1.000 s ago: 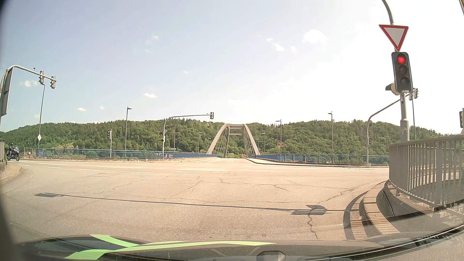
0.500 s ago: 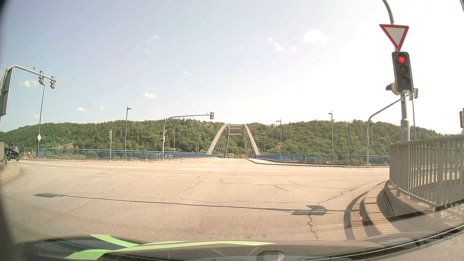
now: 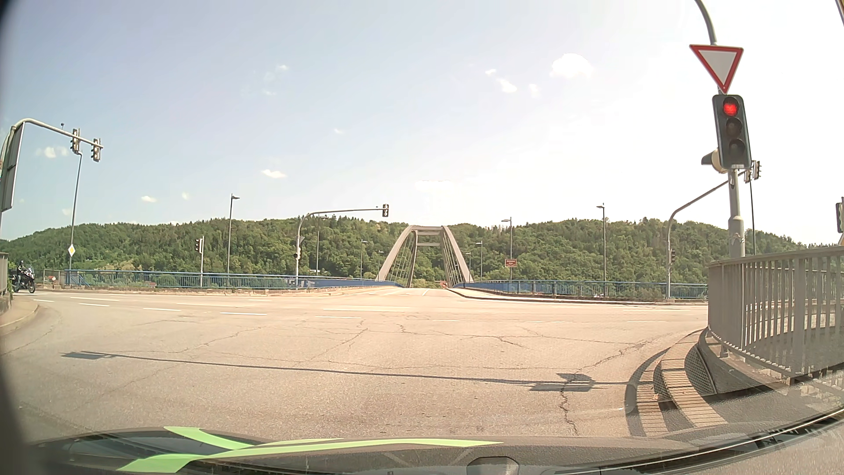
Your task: Follow the waypoints while adhering to traffic rules and regulations
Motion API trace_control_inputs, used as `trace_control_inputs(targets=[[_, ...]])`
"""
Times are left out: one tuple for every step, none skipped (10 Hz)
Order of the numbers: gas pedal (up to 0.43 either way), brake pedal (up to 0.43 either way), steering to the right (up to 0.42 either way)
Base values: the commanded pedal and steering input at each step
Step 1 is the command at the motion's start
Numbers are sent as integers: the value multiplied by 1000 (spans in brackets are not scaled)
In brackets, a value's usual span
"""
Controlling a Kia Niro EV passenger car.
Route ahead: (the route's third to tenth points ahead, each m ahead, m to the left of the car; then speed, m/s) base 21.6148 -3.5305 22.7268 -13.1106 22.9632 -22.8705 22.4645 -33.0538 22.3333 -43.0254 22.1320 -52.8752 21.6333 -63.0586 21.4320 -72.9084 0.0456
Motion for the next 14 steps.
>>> trace_control_inputs(targets=[[0,134,27],[0,140,27],[0,165,27],[0,183,27],[0,201,27],[0,201,27],[0,201,28],[0,207,28],[0,213,28],[0,213,27],[0,213,27],[0,213,27],[0,213,28],[0,213,27]])
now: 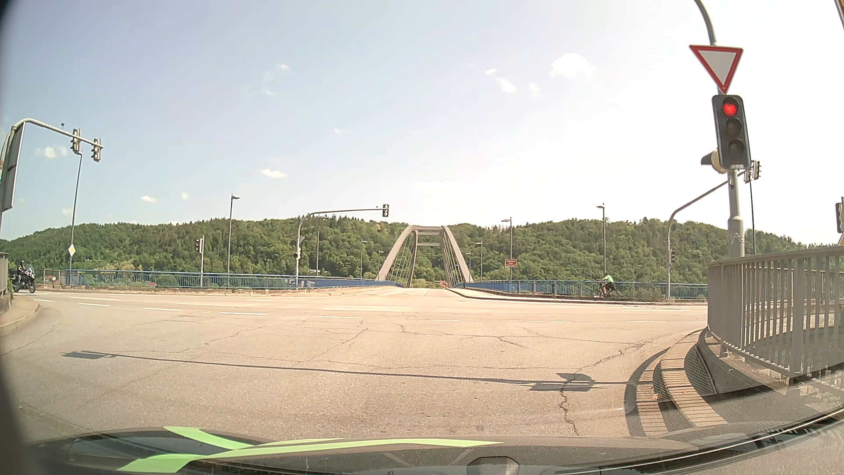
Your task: Follow the waypoints while adhering to traffic rules and regulations
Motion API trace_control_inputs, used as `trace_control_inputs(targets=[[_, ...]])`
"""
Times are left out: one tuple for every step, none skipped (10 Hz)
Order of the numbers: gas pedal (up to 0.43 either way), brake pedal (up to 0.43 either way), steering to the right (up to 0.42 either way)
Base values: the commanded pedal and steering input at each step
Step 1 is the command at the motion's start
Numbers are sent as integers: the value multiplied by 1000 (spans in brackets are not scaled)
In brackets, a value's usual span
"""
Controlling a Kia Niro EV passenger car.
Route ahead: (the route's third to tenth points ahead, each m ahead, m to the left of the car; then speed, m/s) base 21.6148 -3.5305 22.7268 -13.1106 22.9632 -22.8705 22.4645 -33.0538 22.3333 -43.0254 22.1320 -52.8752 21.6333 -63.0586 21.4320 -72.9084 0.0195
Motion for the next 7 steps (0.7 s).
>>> trace_control_inputs(targets=[[0,220,28],[0,220,27],[0,220,28],[0,220,27],[0,220,28],[0,226,28],[0,232,28]])
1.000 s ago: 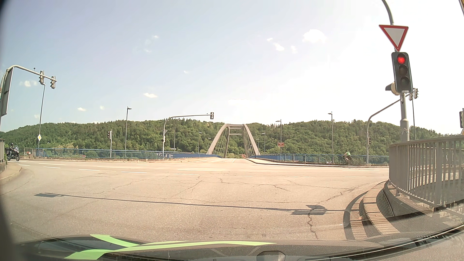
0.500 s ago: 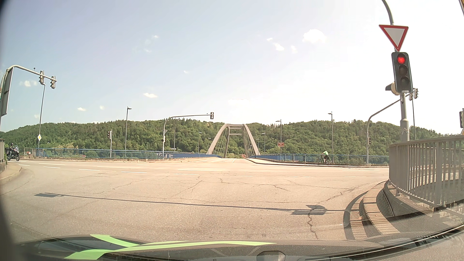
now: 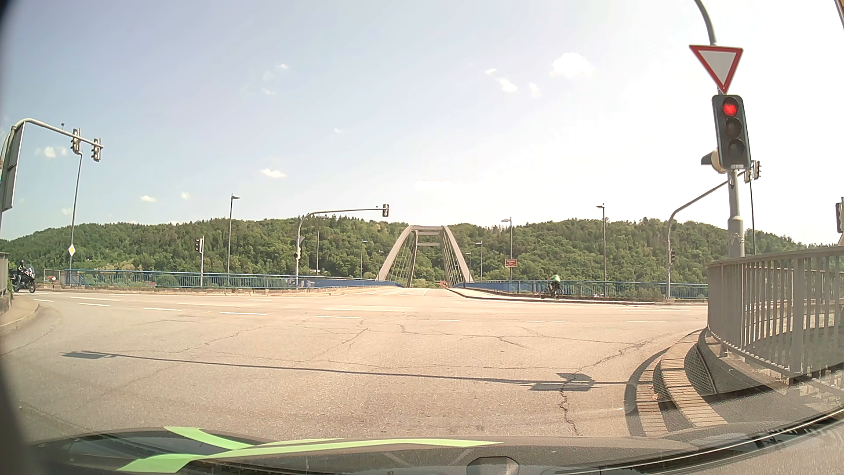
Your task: Follow the waypoints while adhering to traffic rules and regulations
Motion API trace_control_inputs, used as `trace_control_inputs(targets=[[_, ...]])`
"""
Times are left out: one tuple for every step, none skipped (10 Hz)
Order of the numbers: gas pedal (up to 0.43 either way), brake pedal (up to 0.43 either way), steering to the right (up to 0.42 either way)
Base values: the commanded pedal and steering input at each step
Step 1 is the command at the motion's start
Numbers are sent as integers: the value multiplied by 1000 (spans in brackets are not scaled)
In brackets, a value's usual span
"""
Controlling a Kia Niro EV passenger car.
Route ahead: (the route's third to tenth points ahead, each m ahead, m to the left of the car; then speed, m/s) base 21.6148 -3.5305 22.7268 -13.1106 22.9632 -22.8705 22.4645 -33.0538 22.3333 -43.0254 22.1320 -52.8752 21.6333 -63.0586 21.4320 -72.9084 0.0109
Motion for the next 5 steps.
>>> trace_control_inputs(targets=[[0,232,27],[0,232,28],[0,232,27],[0,232,28],[0,238,27]])
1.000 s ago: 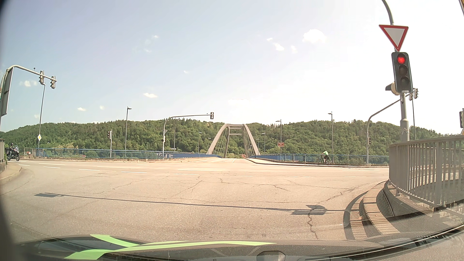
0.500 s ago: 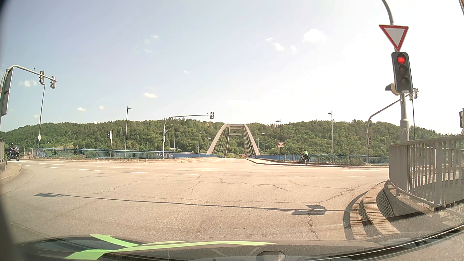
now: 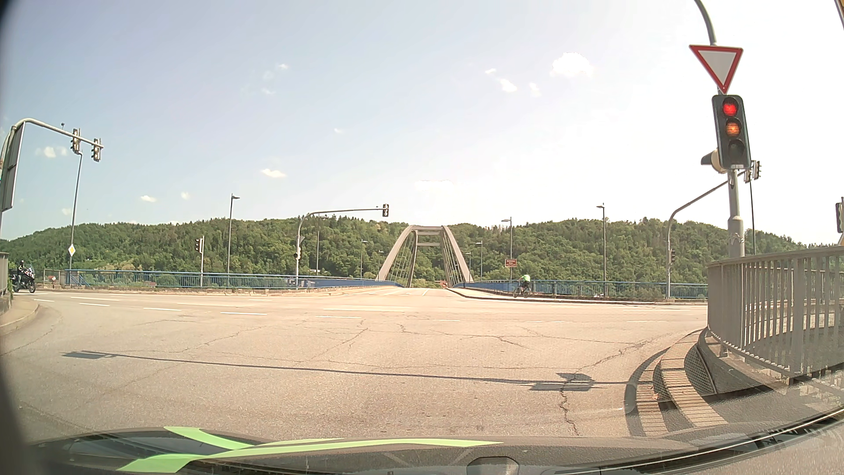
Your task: Follow the waypoints while adhering to traffic rules and regulations
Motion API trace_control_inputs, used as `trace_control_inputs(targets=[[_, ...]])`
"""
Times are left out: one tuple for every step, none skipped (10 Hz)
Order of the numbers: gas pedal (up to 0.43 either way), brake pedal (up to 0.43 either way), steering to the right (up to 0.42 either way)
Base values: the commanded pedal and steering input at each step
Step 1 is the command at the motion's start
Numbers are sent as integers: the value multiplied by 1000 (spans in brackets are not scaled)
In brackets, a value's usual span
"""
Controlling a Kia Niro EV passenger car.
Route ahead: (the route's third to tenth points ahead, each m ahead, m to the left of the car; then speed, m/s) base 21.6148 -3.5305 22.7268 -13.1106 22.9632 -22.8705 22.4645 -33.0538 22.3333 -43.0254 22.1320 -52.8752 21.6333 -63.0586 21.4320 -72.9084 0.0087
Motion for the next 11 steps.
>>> trace_control_inputs(targets=[[0,238,27],[0,238,27],[0,244,28],[0,244,27],[0,250,28],[0,250,28],[0,250,28],[0,250,28],[0,250,27],[0,250,27],[0,250,28]])
